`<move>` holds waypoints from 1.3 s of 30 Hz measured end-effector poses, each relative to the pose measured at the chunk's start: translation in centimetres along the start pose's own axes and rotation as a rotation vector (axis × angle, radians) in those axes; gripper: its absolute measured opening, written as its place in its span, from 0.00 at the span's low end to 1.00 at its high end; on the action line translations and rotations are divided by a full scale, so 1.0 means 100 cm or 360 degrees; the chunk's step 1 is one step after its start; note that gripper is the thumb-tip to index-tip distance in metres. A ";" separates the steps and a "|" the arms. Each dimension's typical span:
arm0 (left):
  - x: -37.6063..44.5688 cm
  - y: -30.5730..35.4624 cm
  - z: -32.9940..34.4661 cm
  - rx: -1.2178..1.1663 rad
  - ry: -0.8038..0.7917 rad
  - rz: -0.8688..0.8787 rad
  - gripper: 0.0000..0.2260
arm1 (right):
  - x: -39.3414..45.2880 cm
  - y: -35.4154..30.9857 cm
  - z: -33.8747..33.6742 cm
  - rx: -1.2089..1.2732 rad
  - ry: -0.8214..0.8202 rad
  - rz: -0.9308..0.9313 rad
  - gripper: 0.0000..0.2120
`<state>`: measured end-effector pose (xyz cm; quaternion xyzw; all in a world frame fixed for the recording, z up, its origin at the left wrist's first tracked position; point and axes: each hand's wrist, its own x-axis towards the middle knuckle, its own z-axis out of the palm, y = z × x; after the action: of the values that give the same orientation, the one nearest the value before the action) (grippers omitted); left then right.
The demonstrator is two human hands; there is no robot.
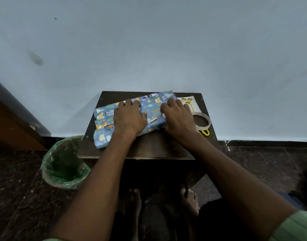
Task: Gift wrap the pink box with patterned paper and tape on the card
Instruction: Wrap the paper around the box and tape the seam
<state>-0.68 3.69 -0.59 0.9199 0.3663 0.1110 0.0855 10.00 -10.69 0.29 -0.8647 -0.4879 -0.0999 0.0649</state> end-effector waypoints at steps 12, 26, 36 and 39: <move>0.006 -0.028 0.001 -0.0185 0.0016 -0.0219 0.25 | 0.003 0.008 0.000 0.0040 -0.0192 0.0481 0.21; -0.008 -0.023 -0.004 0.0074 -0.0062 -0.0491 0.35 | -0.010 0.034 -0.012 0.0413 -0.0259 0.0550 0.12; -0.015 -0.016 -0.005 0.0164 -0.0064 -0.0585 0.35 | -0.010 0.042 -0.019 0.0696 0.0122 0.0611 0.10; -0.017 -0.015 -0.006 0.0187 -0.0048 -0.0568 0.34 | -0.019 0.032 -0.026 0.0909 0.0173 0.0539 0.10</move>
<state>-3.03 3.65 -0.63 0.8452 0.5283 0.0588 0.0556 11.51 -14.46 2.32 -0.8737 -0.3414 0.0070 0.3463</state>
